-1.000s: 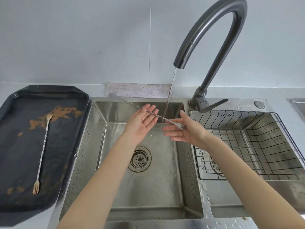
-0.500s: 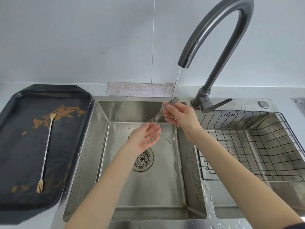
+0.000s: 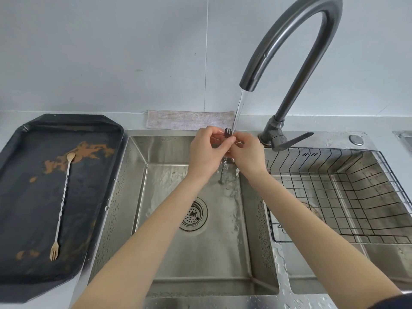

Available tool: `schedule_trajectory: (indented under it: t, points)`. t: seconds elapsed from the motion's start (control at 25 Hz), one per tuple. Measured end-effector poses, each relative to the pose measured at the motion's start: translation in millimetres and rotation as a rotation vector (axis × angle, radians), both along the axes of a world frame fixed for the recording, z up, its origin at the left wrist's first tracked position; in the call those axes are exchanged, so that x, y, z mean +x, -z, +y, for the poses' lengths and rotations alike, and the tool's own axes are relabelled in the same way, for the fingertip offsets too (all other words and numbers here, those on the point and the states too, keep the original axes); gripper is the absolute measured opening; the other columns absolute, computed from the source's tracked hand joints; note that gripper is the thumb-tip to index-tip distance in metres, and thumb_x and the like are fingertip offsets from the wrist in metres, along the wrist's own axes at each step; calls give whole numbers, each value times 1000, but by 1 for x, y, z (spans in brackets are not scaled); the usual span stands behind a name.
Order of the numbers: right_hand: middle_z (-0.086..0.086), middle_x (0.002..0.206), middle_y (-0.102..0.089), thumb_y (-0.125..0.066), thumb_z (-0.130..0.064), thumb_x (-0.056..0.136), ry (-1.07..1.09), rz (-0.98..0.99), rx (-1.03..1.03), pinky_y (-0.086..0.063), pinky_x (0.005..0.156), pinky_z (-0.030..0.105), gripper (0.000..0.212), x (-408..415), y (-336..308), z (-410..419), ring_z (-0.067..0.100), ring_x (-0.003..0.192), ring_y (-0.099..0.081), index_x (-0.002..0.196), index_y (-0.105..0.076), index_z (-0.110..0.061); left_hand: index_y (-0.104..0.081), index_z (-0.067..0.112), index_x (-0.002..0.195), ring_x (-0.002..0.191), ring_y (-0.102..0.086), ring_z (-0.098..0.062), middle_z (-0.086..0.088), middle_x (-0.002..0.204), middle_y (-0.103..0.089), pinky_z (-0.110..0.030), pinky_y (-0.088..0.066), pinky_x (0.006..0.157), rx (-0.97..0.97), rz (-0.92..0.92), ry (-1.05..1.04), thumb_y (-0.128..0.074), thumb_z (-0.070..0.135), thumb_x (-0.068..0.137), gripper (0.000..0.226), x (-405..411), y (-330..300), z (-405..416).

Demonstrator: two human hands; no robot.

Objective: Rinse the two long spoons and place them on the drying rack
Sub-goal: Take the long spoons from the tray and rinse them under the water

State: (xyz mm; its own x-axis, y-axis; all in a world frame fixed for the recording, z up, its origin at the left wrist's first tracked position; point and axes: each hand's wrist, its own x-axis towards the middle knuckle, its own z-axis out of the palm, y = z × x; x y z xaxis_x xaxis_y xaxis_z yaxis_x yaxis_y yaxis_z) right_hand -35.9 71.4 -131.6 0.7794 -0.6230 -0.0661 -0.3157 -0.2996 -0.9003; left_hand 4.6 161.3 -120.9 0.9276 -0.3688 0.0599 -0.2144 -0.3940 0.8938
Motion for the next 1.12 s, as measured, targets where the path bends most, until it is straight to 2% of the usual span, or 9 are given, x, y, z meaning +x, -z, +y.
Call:
schedule_trajectory:
  t: [0.12,0.28,0.48,0.56,0.68,0.8,0.92,1.0,1.12]
  points:
    - [16,94,-68,-52,-7,87,-27,34,-84,-58,72,25,20,-3,2,-1,23,78,-66,94,-71,-5,-63,9,94,80,-55,-9,-6,101,-65,-2,-38,65,76,-48,-1,-68,29,79,26,1,0,-2]
    - [14,94,-70,-58,-13,86,1,42,-71,-57,71,32,16,-6,7,-1,23,78,-68,91,-69,-3,-69,11,95,86,-65,-14,-3,96,-73,-19,-47,79,141,-125,34,-64,27,83,21,-1,-6,-2]
    - [-4,63,-61,-59,-15,89,-53,24,-4,-44,43,3,7,-14,9,-2,-8,42,-58,83,-61,-11,-72,8,99,77,-58,-3,-6,95,-75,9,-35,65,64,-73,60,-61,20,86,21,1,-12,-3]
    - [-5,63,-62,-57,-19,91,-80,66,-5,-45,49,6,12,-19,14,-2,1,53,-61,85,-65,-10,-72,9,96,75,-60,-4,-4,87,-74,6,-37,65,23,-69,72,-60,21,86,20,2,-16,-4]
    - [8,78,-70,-53,-23,93,-144,141,-12,-55,67,30,23,-24,22,-1,14,67,-66,91,-69,-6,-71,9,95,67,-60,4,6,77,-66,4,-39,67,-45,-63,72,-60,22,86,20,5,-20,-5]
    - [8,80,-70,-51,-18,93,-170,131,-24,-52,68,28,23,-25,22,1,16,70,-67,83,-68,-6,-71,8,94,61,-57,16,8,79,-65,5,-39,66,-61,-36,81,-61,21,85,18,4,-16,-5]
    - [6,74,-69,-50,-15,93,-167,109,-53,-54,76,34,24,-21,16,2,21,77,-70,80,-66,-2,-69,9,94,74,-61,3,1,90,-72,4,-38,68,13,27,150,-61,20,85,16,1,-8,-4]
    - [0,66,-66,-50,-16,92,-181,101,-54,-53,73,29,23,-21,16,3,11,70,-69,82,-67,-4,-69,10,90,76,-62,-5,-4,93,-75,-1,-41,70,28,52,169,-61,22,85,15,1,-6,-2]
    - [-11,62,-62,-53,-20,92,-224,113,-50,-45,56,5,19,-26,23,4,-13,51,-60,80,-68,-14,-70,8,83,74,-64,-11,-7,88,-75,-21,-48,78,-20,36,128,-56,23,88,21,4,-10,-2]
